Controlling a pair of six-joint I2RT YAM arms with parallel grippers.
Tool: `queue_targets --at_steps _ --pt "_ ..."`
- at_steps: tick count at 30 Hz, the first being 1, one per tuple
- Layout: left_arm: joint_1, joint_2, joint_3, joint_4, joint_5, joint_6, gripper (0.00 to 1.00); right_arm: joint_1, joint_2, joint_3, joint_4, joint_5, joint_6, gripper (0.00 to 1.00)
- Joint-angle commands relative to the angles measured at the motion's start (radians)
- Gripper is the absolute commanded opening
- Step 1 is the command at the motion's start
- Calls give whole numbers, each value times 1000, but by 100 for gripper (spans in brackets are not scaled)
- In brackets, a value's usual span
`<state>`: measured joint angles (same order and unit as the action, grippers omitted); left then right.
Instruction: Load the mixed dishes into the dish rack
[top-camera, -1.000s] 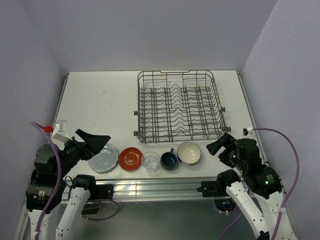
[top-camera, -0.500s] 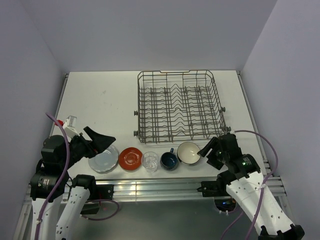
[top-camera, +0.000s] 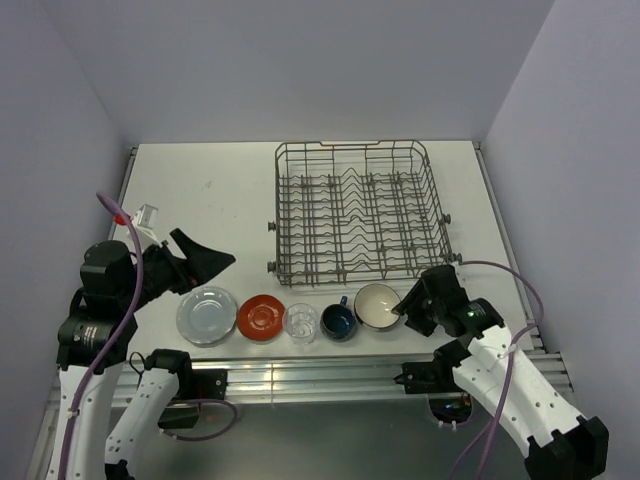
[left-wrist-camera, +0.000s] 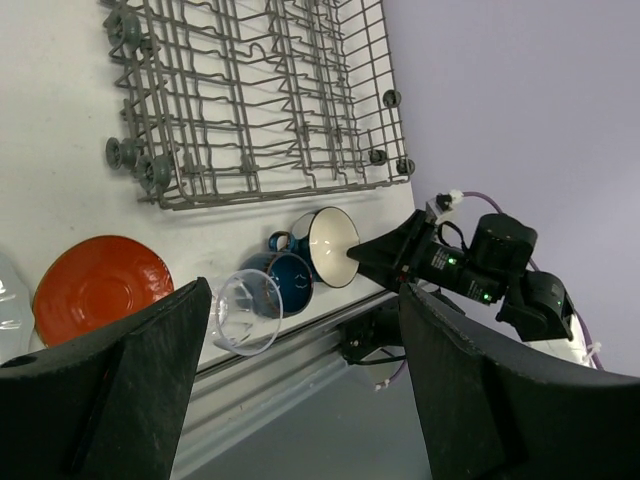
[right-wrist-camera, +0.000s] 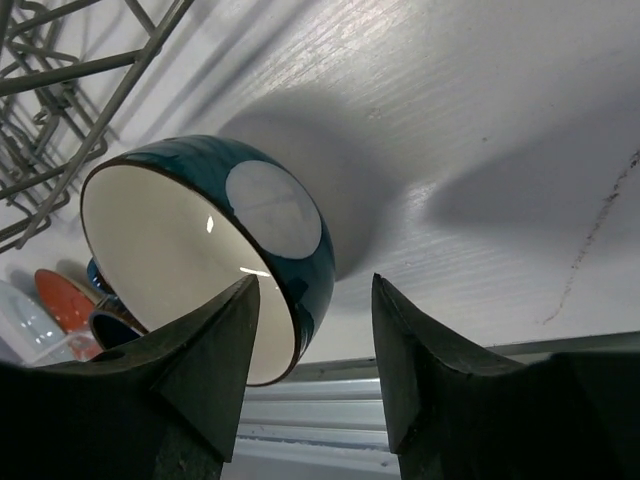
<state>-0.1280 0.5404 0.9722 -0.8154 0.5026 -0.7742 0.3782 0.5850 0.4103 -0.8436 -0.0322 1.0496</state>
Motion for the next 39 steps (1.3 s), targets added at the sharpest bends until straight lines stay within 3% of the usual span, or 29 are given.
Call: queue_targets --at_steps 1,13,15,16,18,28,33,39 --pt "2 47 48 79 45 24 82 42 47 -11 80 58 41 56" --pt "-68 179 109 127 36 53 82 235 260 65 84 190 96 34" --pt "-91 188 114 127 8 59 82 246 260 68 75 202 98 25" --pt "-122 202 114 127 -4 59 82 248 259 68 72 206 96 12" --pt "-189 217 118 128 -44 59 81 251 248 70 48 225 98 1" --pt "-614 400 200 160 -370 -5 79 268 124 156 -153 325 61 0" --pt "-847 567 319 105 -533 -16 78 289 104 326 -282 354 -28 0" --pt "-1024 769 491 30 -755 -45 78 332 213 599 -399 408 -94 0"
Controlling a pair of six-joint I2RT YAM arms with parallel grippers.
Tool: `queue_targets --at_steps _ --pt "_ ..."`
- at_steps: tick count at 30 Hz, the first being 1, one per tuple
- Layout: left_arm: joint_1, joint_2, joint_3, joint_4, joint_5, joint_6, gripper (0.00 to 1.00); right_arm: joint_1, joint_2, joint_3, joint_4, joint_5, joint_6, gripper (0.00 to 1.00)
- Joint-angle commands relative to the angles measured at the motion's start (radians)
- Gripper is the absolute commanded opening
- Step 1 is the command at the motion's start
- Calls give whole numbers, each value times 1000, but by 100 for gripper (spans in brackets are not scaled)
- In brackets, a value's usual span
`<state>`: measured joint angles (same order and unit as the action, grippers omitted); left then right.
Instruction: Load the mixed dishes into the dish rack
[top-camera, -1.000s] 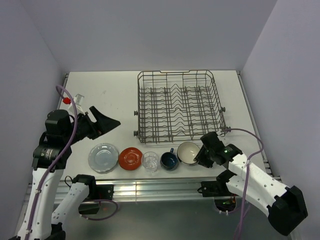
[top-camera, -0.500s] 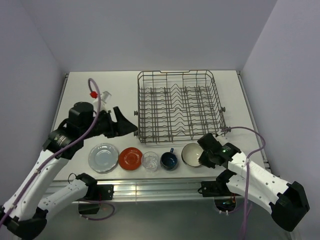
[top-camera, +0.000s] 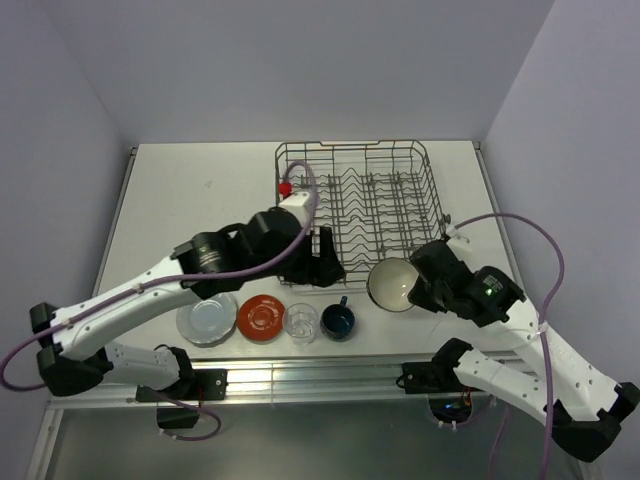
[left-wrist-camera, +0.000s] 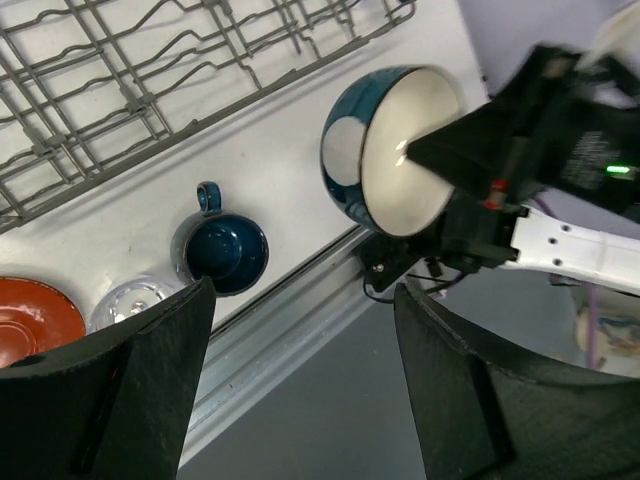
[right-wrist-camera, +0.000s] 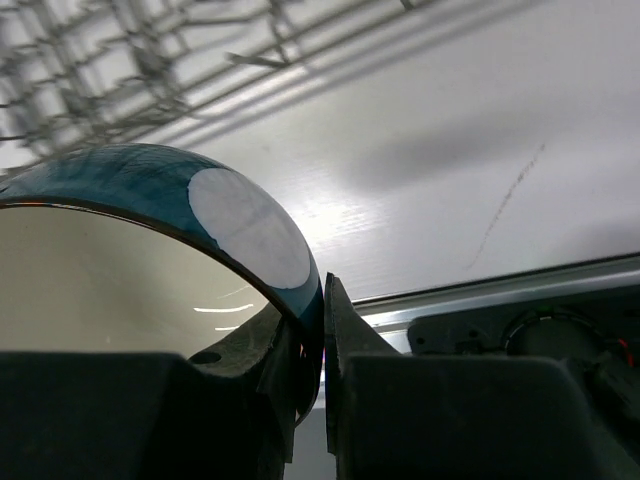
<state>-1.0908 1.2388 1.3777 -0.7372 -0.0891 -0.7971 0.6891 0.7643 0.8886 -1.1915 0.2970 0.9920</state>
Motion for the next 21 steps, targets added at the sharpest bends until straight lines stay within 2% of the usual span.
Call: queue_targets --at_steps 1,5,14,17,21 --pt "-75 97 133 -79 -185 -27 77 30 68 177 -62 86 -41 0" --pt "-110 194 221 -132 -285 -42 77 78 142 283 -86 99 -36 0" --pt "-110 261 239 -108 -287 -44 75 262 250 406 -135 177 68 0" --pt "-110 274 228 -113 -293 -51 72 306 245 426 -128 191 94 0" --pt "-110 284 202 -84 -275 -50 61 340 240 446 -112 202 99 0"
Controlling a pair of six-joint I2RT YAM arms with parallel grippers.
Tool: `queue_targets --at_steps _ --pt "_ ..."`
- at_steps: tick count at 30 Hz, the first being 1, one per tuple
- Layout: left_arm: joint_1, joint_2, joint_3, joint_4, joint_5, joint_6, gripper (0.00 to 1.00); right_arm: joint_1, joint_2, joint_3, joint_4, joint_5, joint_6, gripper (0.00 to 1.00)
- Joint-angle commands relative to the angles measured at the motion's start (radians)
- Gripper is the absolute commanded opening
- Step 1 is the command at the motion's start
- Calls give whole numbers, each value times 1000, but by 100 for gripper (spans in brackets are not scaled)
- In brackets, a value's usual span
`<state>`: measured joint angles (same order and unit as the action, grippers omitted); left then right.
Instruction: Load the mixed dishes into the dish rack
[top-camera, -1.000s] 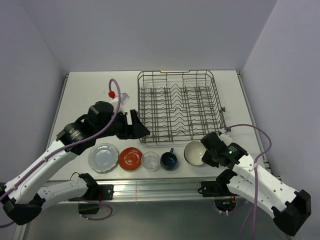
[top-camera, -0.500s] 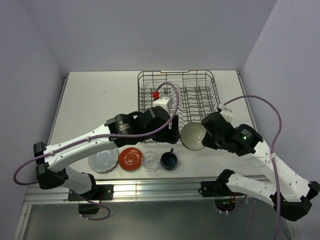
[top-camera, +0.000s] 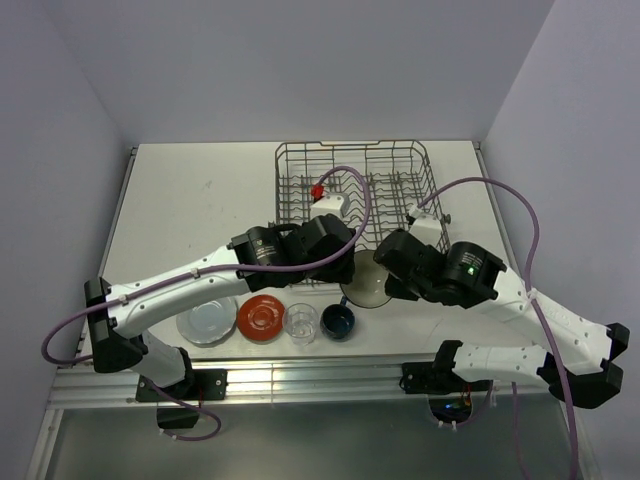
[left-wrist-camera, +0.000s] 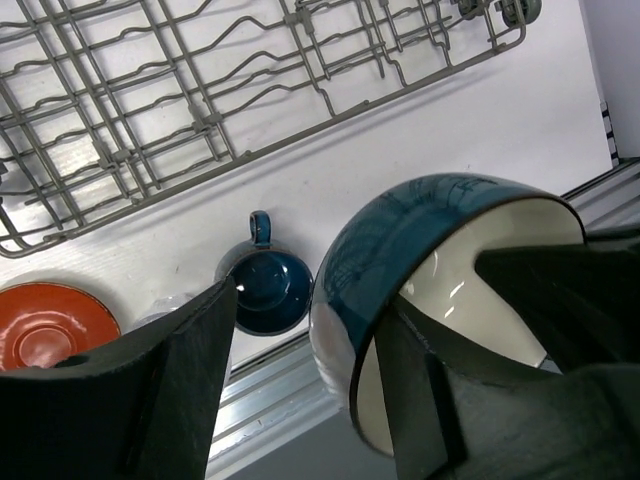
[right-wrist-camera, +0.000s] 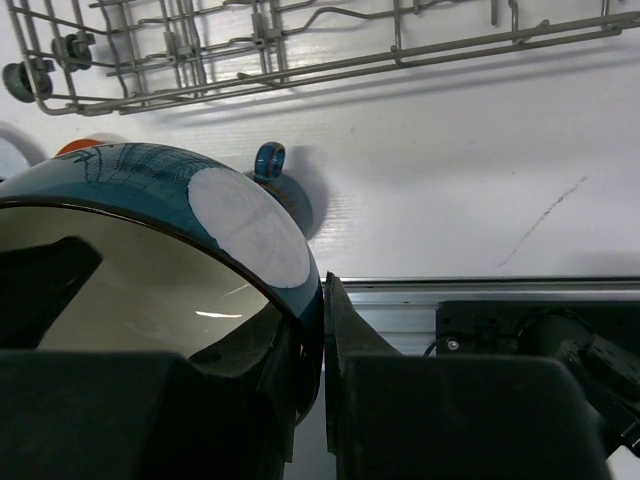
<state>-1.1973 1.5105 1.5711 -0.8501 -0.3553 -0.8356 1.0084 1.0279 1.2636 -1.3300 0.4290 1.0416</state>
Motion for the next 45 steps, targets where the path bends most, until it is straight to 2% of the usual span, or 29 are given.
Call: queue_targets --at_steps 1,2,3,7,12,15,18,20,22,23,25,28,29,35,40,45 --pt "-4 16 1 37 -2 -14 60 24 -17 74 19 83 48 0" --pt "-4 23 0 40 -1 -16 57 32 -12 80 14 89 48 0" --pt "-4 25 -6 43 1 -14 50 35 -9 89 11 97 48 0" --pt "8 34 -19 59 10 -13 31 56 0 103 18 106 35 0" --pt "31 53 -23 62 33 -3 0 73 23 137 18 128 14 0" --pt "38 34 -48 89 36 3 0 75 21 143 32 129 -23 1" --pt "62 -25 -118 164 79 21 0 75 -12 117 51 139 -46 7" --pt "100 -94 -170 225 134 36 0 75 -43 80 80 143 -58 11" --pt "136 -146 -258 336 246 52 0 75 -95 54 121 134 -80 14" --pt "166 -191 -305 368 277 58 0 75 -129 31 138 131 -95 34" --pt "208 -225 -339 434 355 61 0 73 -161 8 190 108 -117 44" --pt "234 -269 -370 488 438 66 0 73 -199 -13 241 85 -167 71" --pt "237 -274 -375 497 452 64 0 73 -203 -4 247 82 -184 99" --pt "261 -306 -414 571 539 41 0 73 -245 19 248 76 -203 100" --pt "289 -348 -496 674 618 0 0 73 -388 -102 419 -15 -226 100" --pt "295 -360 -531 723 642 -22 0 73 -404 -151 514 -93 -233 100"
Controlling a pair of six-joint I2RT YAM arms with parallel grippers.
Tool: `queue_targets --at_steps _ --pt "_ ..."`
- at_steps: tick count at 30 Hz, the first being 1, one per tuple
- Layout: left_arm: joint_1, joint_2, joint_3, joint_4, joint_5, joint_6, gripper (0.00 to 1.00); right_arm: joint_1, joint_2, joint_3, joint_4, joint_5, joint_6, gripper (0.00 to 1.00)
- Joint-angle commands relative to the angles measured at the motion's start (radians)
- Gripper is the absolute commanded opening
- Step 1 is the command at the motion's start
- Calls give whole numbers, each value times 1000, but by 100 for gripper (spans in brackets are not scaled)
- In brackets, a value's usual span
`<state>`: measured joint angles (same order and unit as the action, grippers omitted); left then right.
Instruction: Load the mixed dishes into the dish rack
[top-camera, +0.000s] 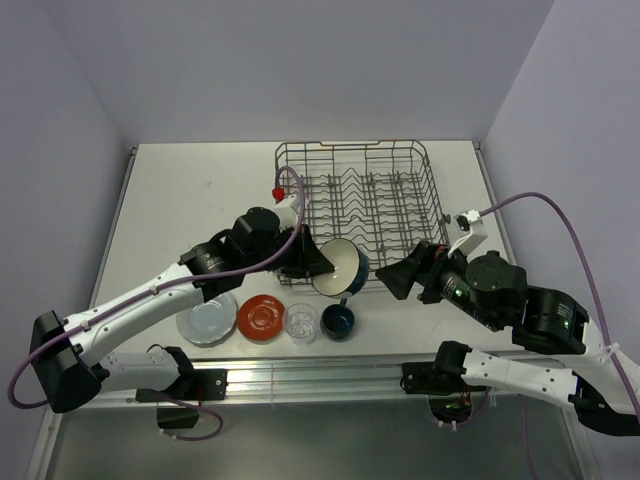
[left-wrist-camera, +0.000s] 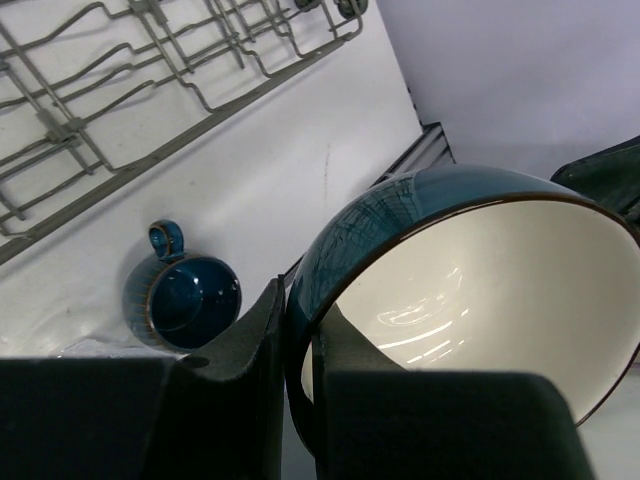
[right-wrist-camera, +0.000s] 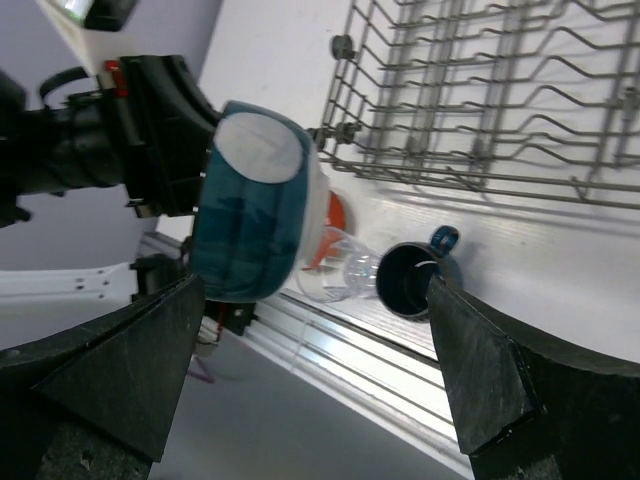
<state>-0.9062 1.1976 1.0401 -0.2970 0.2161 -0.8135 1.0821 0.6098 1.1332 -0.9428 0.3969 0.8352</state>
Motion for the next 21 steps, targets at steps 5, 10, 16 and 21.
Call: queue_targets --at_steps 5,10,16,21 --pt "4 -47 -5 183 74 -56 0 -1 62 -38 235 -153 -21 100" --pt "6 -52 9 188 72 -59 0 -1 137 -23 246 -185 16 100" --pt "6 -49 35 177 75 -55 0 -1 130 -56 305 -205 34 100" --pt "7 -58 32 188 81 -56 0 1 113 -88 335 -214 44 99"
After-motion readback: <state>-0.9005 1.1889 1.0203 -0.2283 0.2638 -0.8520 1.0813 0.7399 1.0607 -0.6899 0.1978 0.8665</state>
